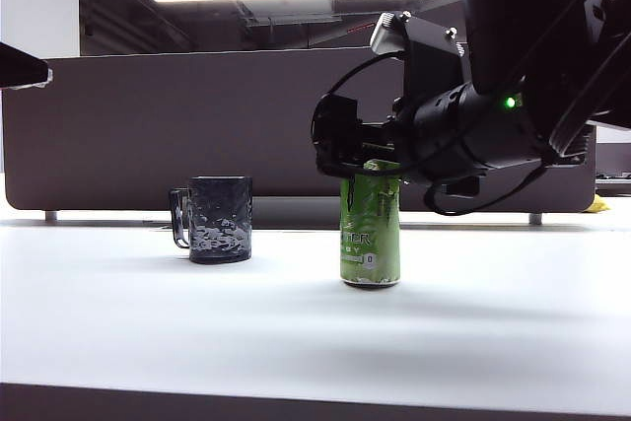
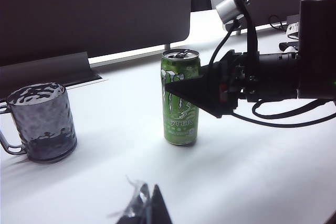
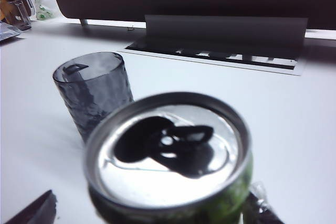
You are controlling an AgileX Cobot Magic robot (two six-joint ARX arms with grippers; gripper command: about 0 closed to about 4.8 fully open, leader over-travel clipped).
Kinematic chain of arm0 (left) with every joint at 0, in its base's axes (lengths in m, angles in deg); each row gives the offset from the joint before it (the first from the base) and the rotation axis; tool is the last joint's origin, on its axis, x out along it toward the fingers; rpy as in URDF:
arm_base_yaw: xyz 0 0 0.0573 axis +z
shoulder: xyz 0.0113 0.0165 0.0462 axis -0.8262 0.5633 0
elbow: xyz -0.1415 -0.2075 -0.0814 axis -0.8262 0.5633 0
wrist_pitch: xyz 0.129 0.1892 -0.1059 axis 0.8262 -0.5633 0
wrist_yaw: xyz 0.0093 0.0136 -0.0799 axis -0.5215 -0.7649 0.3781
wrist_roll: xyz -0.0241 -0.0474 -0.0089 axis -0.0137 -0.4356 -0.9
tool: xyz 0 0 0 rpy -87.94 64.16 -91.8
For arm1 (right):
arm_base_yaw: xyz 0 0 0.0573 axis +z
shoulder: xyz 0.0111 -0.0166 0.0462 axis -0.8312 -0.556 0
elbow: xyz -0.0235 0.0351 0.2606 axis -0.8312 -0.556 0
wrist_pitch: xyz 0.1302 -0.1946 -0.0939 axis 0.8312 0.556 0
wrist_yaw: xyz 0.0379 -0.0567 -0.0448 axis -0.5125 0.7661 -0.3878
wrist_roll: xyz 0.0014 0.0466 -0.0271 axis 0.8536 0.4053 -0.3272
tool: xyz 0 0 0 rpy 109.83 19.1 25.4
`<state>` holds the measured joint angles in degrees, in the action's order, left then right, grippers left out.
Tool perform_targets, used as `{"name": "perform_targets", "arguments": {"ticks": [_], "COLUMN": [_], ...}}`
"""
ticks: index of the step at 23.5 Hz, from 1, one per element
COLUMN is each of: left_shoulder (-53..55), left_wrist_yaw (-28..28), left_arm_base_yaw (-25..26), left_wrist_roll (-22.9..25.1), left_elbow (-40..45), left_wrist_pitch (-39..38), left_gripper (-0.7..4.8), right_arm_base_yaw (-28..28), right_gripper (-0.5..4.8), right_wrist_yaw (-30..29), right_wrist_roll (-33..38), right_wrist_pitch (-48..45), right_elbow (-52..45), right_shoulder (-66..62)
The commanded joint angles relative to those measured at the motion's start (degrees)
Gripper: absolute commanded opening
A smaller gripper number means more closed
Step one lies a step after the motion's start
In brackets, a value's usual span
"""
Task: Pick up the metal can, pour some water into the cup, then place the can back on the table.
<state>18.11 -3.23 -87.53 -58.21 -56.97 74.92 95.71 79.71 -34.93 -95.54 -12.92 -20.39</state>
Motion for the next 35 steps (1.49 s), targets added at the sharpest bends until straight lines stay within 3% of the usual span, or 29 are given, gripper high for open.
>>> {"name": "perform_targets", "arguments": {"ticks": [1,7,35], "left_shoulder": [0.07,0.07,0.07], "left_wrist_yaw": [0.0,0.02,0.0], "left_arm_base_yaw": [0.17,0.17,0.17], "left_wrist_roll": [-0.15,-0.15,-0.15], "left_elbow": [-0.04,-0.04,-0.04], "left_wrist_pitch": [0.52,0.52,0.52], "left_gripper": [-0.05,-0.05,-0.05], "right_arm_base_yaw": [-0.5,-1.03,-1.49], "right_gripper": [4.79,4.79,4.79], "right_wrist_yaw": [0.33,2.97,2.91], "right_wrist_roll": [0.11,0.28,1.4], "right_wrist_pitch": [-0.98,-1.09,2.05], "right_elbow": [0.15,0.17,2.99], "right_shoulder": [-0.7,-1.53,-1.75]}}
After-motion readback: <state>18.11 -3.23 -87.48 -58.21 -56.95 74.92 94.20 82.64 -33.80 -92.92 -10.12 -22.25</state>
